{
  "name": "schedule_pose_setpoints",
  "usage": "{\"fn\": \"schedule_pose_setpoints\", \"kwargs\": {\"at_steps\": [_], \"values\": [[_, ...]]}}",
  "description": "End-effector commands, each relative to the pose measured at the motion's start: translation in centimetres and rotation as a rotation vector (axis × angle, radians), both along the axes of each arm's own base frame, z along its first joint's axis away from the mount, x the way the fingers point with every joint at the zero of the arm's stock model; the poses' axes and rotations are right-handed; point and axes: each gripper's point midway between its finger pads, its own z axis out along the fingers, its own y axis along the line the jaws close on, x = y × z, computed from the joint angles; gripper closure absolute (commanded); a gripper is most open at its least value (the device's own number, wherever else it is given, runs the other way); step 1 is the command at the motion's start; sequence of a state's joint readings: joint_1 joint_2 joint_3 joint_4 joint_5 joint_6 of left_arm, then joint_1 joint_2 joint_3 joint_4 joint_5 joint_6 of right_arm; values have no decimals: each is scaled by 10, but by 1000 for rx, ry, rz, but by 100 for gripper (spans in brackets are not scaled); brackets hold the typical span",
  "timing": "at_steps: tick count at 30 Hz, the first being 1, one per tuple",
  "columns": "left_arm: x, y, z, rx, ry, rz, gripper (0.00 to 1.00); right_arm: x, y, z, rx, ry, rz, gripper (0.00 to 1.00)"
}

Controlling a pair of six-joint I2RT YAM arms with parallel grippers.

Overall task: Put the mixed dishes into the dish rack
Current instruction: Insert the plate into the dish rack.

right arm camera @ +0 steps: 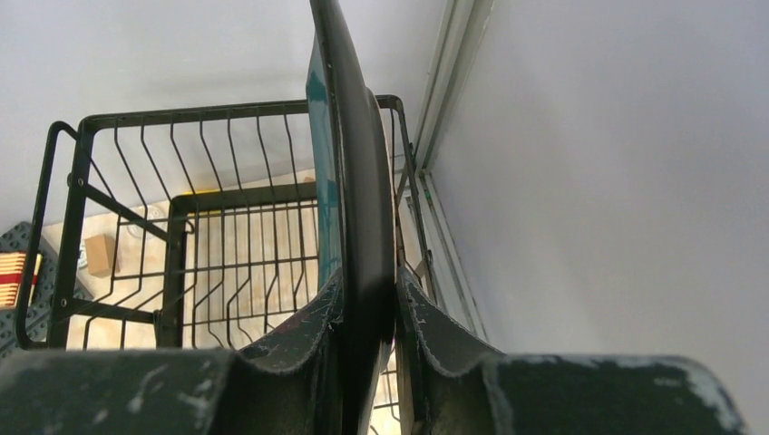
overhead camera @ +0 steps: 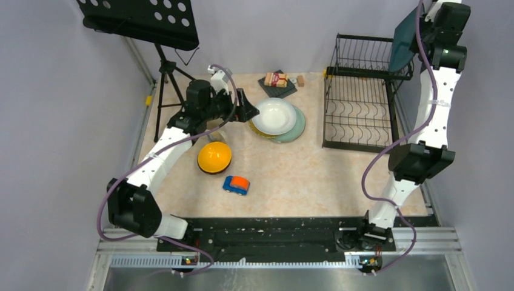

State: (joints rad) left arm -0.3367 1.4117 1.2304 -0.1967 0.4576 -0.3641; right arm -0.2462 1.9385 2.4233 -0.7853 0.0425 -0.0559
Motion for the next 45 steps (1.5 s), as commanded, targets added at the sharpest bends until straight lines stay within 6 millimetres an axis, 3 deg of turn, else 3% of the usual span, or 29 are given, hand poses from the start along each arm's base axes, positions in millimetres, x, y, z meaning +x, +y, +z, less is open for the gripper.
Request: {"fn": "schedule_pose_setpoints", "kwargs": {"at_steps": [1, 13, 17, 28, 36, 45], "values": [[1, -2, 13, -17, -41, -28, 1, -14, -11, 95, -114, -272, -30, 100], [3, -3, 11, -23, -28, -20, 1, -31, -23, 138, -175, -387, -113, 100], [3, -4, 13, -28, -30, -25, 1, -26, -30, 126, -195, -352, -136, 100], [4, -4, 13, -30, -31, -23, 1, -3, -15, 100, -216, -287, 1, 100], [4, -4, 12, -30, -25, -25, 1, 6, -24, 85, -221, -253, -27, 100], [5, -5, 11, -32, -19, -25, 1, 25, -34, 51, -207, -187, -55, 100]]}}
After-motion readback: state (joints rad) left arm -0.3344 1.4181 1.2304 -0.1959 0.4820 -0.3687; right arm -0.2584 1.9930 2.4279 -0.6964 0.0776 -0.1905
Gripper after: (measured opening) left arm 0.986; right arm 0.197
